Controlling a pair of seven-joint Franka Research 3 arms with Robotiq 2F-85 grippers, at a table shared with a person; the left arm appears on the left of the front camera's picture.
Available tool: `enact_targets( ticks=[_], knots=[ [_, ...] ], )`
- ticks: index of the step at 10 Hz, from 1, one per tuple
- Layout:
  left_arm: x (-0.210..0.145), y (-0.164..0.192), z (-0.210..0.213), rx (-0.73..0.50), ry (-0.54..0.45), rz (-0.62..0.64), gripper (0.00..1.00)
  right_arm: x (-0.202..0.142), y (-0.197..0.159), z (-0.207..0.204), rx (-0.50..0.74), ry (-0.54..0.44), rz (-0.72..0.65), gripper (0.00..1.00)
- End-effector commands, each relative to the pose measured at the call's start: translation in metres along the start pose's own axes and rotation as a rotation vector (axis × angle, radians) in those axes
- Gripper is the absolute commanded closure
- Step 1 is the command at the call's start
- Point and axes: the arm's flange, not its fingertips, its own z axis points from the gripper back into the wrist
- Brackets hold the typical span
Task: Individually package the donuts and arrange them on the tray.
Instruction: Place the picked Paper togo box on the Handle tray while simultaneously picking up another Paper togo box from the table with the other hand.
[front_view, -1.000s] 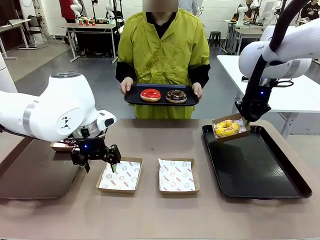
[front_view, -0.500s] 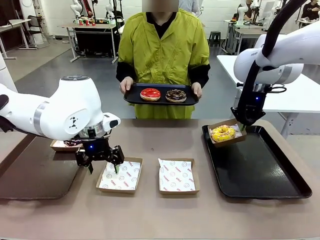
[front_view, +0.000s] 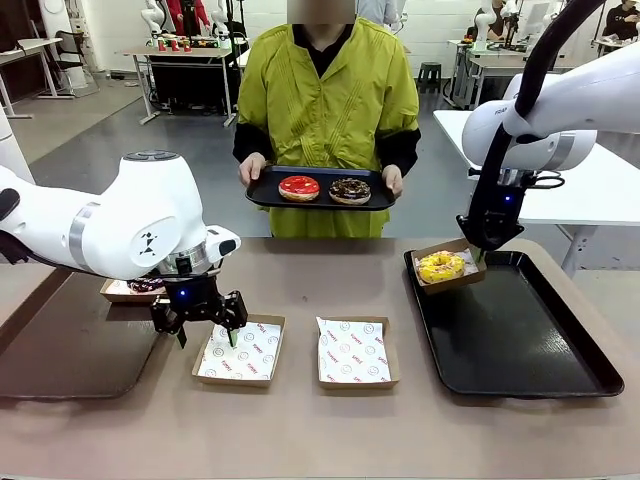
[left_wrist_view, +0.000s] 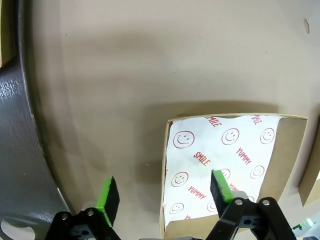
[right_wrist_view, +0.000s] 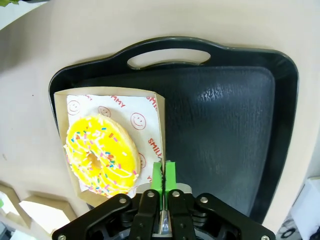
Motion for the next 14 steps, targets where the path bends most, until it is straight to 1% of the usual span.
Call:
enact_targets(
  ticks=[1,2,3,4,5,6,7,13,14],
  knots=[
    [0.004,-0.006,0.002,0.026,-0.007,0.010,0.60,0.004,0.001,0.002,0.036,0.015,0.029,0.42],
    [0.005,-0.006,0.000,0.031,-0.001,0.006,1.00,0.004,0.000,0.001,0.038,0.021,0.028,0.00],
    [0.006,-0.006,-0.001,0.034,0.003,0.000,0.65,0.004,-0.001,0.000,0.042,0.026,0.027,0.00],
    [0.005,-0.006,-0.002,0.037,0.003,-0.002,1.00,0.004,-0.001,-0.001,0.044,0.029,0.027,0.00],
    [0.004,-0.006,-0.001,0.037,0.003,-0.004,1.00,0.003,-0.001,-0.002,0.044,0.031,0.027,0.16],
    [0.003,-0.006,0.000,0.036,0.003,-0.007,1.00,0.003,0.000,-0.001,0.046,0.029,0.027,0.06],
    [0.002,-0.005,0.000,0.037,0.003,-0.009,1.00,0.002,0.000,-0.002,0.048,0.029,0.028,0.00],
    [0.002,-0.005,0.007,0.039,0.012,0.011,1.00,0.002,-0.003,0.000,0.061,0.030,0.018,0.00],
    [0.003,-0.005,0.011,0.034,0.031,0.011,1.00,-0.001,-0.004,0.003,0.079,0.056,0.020,0.00]
  ],
)
